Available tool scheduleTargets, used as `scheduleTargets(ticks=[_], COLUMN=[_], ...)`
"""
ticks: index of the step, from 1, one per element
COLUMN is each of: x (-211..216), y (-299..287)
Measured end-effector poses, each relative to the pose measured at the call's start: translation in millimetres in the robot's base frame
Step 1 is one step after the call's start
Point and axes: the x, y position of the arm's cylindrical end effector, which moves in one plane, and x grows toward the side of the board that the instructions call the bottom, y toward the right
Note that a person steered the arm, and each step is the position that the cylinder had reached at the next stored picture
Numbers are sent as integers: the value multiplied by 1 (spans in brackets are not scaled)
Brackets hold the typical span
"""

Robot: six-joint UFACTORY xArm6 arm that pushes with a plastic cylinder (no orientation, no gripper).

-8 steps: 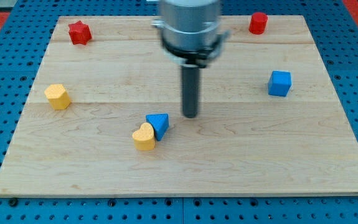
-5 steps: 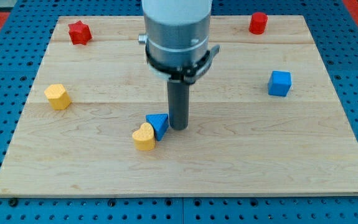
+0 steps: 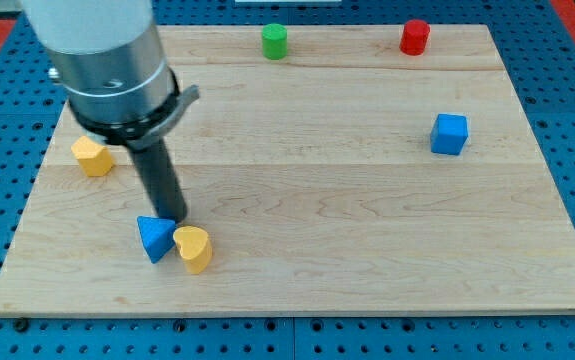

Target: Separate the triangle and heart from each others

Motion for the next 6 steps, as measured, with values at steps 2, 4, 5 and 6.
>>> scheduleTargets(ticks=[2,4,5,6], x=[34,38,40,60], y=[-32,-63,-91,-76])
